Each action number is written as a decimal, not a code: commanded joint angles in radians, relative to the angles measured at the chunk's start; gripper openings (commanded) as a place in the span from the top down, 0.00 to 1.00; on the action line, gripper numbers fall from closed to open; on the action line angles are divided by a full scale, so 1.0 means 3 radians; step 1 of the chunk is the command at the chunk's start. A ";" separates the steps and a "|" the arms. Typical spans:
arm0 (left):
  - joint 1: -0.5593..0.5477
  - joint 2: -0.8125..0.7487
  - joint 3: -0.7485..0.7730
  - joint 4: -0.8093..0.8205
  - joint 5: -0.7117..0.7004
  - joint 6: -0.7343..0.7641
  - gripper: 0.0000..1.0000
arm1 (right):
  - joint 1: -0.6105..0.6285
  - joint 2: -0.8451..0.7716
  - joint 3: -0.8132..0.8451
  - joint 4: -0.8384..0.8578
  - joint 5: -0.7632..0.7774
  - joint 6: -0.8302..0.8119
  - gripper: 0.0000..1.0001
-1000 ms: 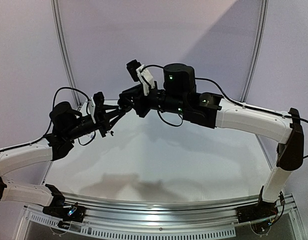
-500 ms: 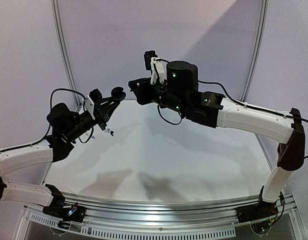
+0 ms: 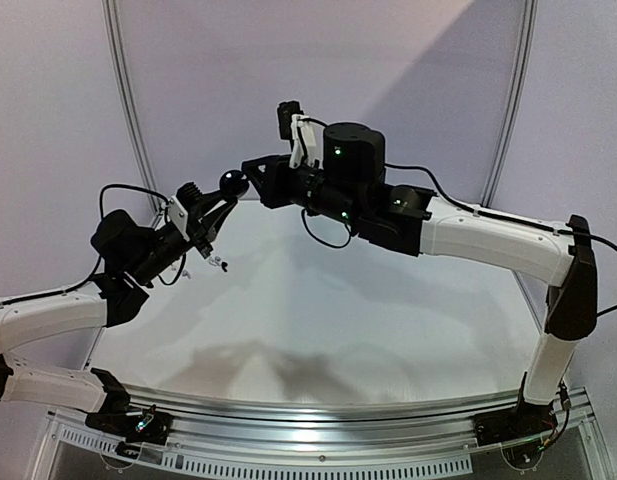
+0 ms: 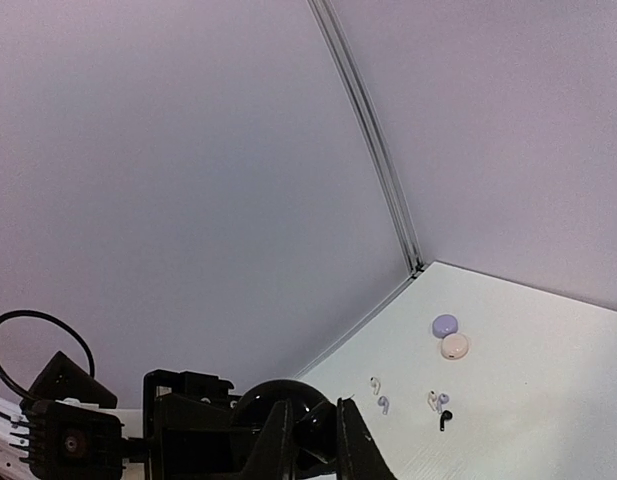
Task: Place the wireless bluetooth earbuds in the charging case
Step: Insert the right earbud into the right side groove of the charging case.
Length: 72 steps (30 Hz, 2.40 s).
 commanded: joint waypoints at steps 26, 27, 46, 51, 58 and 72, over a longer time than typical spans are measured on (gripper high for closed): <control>-0.0084 0.0039 -0.0003 0.0115 -0.0134 0.0091 1.00 | 0.0024 0.0310 0.0124 0.0104 -0.0060 0.0253 1.00; -0.0084 0.0038 0.0002 0.0116 -0.0132 0.0084 1.00 | 0.0028 0.0317 0.0130 0.0083 -0.0043 0.0252 1.00; -0.0084 0.0097 0.0057 0.0141 -0.0219 0.0102 1.00 | 0.0275 0.0568 0.0495 -0.0418 0.0760 -0.0099 1.00; -0.0084 0.0096 0.0063 0.0159 -0.0246 0.0087 1.00 | 0.0302 0.0637 0.0542 -0.0550 0.0987 0.0009 1.00; -0.0089 0.0088 0.0064 0.0192 -0.0276 0.0025 1.00 | 0.0318 0.0796 0.0733 -0.0572 0.1046 0.0085 1.00; -0.0090 0.0057 0.0033 0.0223 -0.0223 -0.0144 1.00 | 0.0315 0.0837 0.0725 -0.0555 0.1058 0.0168 0.92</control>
